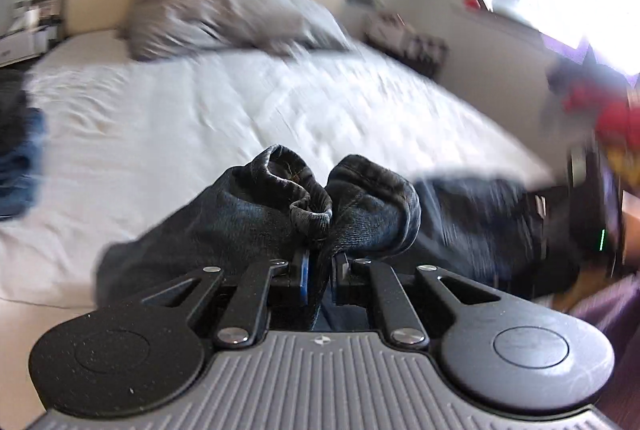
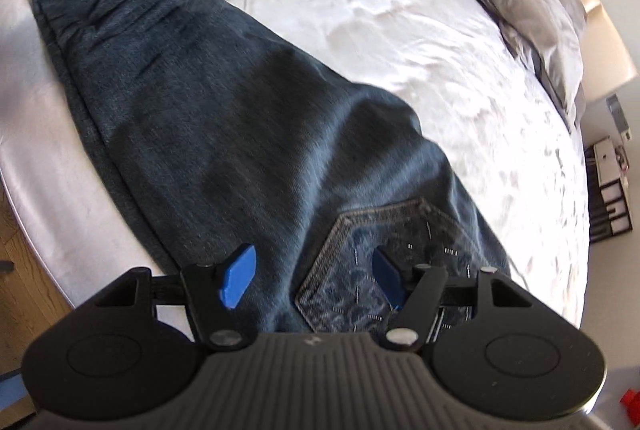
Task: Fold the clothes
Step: 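Grasp the jeans leg hems with the left tool, then grasp the leg hems with the right tool beside the left tool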
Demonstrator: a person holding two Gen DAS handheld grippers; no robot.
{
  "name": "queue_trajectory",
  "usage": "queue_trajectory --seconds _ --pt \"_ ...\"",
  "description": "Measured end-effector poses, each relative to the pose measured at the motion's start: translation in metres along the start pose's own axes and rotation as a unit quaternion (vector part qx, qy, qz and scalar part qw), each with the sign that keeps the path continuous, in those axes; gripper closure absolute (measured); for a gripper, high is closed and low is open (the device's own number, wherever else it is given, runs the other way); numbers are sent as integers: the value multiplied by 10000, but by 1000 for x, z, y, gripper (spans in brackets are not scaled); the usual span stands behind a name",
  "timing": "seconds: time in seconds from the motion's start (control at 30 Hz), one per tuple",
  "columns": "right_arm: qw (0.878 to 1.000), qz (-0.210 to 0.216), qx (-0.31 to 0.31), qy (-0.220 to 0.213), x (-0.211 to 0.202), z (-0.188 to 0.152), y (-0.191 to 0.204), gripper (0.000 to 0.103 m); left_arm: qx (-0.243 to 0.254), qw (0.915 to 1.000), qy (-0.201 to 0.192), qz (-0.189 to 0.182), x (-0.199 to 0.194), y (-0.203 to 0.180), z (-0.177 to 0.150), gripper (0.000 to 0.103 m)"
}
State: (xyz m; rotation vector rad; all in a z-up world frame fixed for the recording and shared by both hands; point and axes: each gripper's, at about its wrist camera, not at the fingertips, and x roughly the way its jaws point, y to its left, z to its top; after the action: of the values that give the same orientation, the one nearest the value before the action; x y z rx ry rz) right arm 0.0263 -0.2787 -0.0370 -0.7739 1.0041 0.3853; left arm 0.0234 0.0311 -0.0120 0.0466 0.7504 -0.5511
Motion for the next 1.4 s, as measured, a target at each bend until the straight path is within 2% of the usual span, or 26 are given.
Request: queue_trajectory --seconds 0.1,0.2,0.27,0.33,0.4,0.43,0.5,0.6,0.7,0.8,0.87,0.9,0.93,0.97,1.1,1.2,1.4 --pt "9998 114 184 10 1 -4 -4 35 341 9970 676 -169 26 -17 -22 89" --pt "9987 294 402 -71 -1 -5 -8 35 735 9926 951 -168 25 -29 -34 87" --pt "9966 473 653 -171 -4 -3 -13 35 859 9913 975 -192 14 -33 -40 82" --pt "9923 701 981 -294 -7 0 -17 35 745 9918 978 -351 5 -32 -42 77" --pt "9882 862 1192 -422 -11 4 -19 35 515 9915 962 -706 3 -35 -35 63" --pt "9867 913 1248 -506 -14 7 -18 35 426 9909 897 -907 0 -36 -33 52" --pt "9827 1062 1334 -729 -20 10 -15 35 474 9917 675 -984 -7 -39 -29 52" --pt "9681 1515 1730 -1000 -25 14 -14 35 369 9962 487 -620 -4 -39 -26 52" --pt "9431 2031 2398 -1084 -20 18 -15 35 9 9950 808 -592 18 -36 -25 59" --pt "9266 2259 2824 -1028 -8 24 -8 35 472 9928 1093 -162 40 -50 -34 64" --pt "9191 2353 3017 -940 0 25 -1 36 669 9884 1352 171 54 -53 -43 74" --pt "9152 2405 3109 -886 4 25 3 36 708 9859 1486 306 59 -51 -47 75" --pt "9116 2461 3185 -838 8 26 7 38 754 9834 1598 409 64 -49 -51 78" --pt "9085 2511 3245 -792 12 26 11 45 808 9811 1695 466 66 -47 -55 81" --pt "9073 2676 3149 -772 22 28 26 56 613 9810 1809 355 68 -33 -61 93" --pt "9097 2764 2955 -931 19 34 33 57 357 9853 1660 171 58 -25 -57 95" --pt "9133 2551 3029 -954 23 37 29 57 -379 9905 1249 -442 20 -3 -45 96"
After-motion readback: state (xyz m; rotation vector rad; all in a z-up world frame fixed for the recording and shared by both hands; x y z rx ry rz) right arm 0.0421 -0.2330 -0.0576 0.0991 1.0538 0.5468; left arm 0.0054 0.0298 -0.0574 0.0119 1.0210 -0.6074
